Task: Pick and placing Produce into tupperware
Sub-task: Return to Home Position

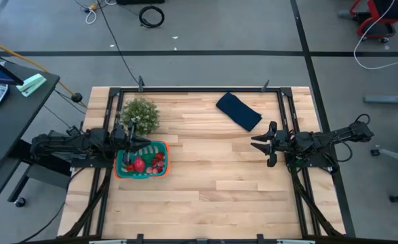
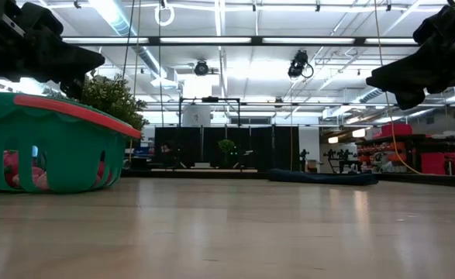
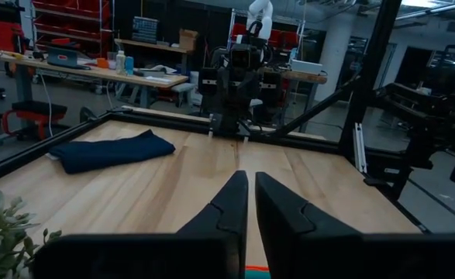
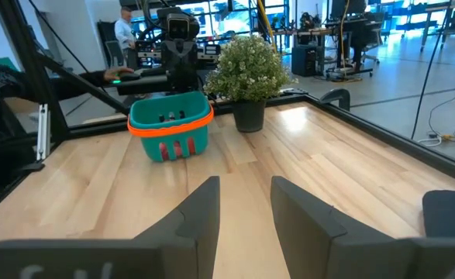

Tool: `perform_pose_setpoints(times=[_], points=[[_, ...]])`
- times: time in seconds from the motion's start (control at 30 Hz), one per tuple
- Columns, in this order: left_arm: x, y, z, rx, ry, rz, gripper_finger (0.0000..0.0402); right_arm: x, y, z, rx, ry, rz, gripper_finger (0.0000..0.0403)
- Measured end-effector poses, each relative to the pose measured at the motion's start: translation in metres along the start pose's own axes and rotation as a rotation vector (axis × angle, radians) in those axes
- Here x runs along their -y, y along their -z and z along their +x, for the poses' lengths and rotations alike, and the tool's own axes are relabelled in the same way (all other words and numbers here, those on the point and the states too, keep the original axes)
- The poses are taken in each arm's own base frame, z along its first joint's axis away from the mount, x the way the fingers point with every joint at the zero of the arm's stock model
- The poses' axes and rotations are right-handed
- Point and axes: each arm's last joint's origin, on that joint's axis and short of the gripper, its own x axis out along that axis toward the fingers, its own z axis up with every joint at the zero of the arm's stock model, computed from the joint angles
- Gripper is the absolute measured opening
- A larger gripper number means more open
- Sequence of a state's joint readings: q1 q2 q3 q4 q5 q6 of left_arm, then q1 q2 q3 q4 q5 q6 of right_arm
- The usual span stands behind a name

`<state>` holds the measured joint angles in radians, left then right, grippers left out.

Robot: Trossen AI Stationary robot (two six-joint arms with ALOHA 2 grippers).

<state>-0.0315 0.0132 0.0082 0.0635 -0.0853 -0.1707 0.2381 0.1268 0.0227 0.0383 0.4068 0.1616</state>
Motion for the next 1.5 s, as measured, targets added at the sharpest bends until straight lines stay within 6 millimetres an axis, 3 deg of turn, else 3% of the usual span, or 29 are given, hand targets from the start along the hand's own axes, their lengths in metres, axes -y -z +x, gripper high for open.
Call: perform_pose_setpoints(times=[1.5], points=[[0.0,0.0,0.0,0.0,0.0,0.0,0.0037,0.0,0.0001,0.0,0.0,0.0,0.0,0.0124]])
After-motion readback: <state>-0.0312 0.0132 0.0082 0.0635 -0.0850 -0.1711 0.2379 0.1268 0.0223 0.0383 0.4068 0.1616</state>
